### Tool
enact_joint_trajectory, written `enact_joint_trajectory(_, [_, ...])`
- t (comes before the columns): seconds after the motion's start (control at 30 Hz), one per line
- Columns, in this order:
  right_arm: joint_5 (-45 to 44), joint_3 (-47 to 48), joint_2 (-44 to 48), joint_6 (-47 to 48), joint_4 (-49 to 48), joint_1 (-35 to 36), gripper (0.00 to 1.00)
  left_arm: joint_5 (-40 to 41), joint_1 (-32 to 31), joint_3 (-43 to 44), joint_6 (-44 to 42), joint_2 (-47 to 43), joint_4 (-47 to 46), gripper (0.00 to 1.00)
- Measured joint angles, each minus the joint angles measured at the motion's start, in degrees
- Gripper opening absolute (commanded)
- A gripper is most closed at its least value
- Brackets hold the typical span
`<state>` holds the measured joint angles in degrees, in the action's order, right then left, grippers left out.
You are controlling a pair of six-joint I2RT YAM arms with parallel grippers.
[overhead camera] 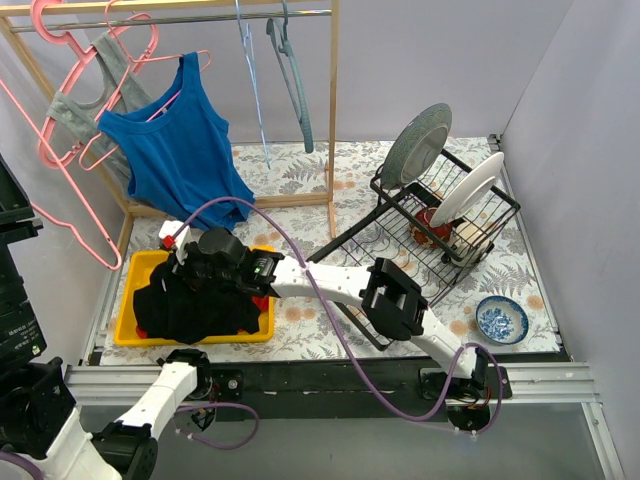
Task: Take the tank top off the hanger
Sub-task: Place the tank top in the bin.
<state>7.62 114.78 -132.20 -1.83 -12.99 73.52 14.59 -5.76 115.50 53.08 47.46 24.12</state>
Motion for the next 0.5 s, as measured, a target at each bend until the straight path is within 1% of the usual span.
enact_joint_trajectory(0.07, [-3.21, 0.31, -0.72, -2.38, 3.82, 0.00, 0.01, -0.02, 0.00, -0.48, 0.02, 0.00, -0.17, 0.00])
enact_joint_trajectory(0.17, [-5.86, -0.59, -0.94, -5.51, 6.10, 0.00, 0.01, -0.02, 0.00, -1.55, 0.04, 0.00, -0.52, 0.00])
enact_joint_trajectory(0.2, [-6.78, -1.51, -0.92, -6.45, 5.86, 0.04, 0.09, -0.04, 0.00, -1.90, 0.04, 0.00, -0.61, 0.00])
enact_joint_trajectory(0.27, [-8.55, -3.69, -0.83, -8.26, 5.86, 0.17, 0.19, -0.04, 0.00, -2.69, 0.04, 0.02, -0.61, 0.00])
enact_joint_trajectory(0.3, [-9.40, -4.87, -0.83, -9.03, 6.05, 0.28, 0.27, -0.07, 0.00, -3.04, 0.04, 0.02, -0.63, 0.00])
enact_joint_trajectory(0.47, [-12.11, -6.71, -0.68, -11.87, 8.22, 0.52, 0.39, -0.09, 0.00, -4.33, 0.00, 0.04, -0.55, 0.00])
enact_joint_trajectory(0.5, [-12.24, -6.86, -0.31, -12.31, 8.37, 0.50, 0.45, -0.11, 0.00, -4.44, 0.00, 0.04, -0.50, 0.00])
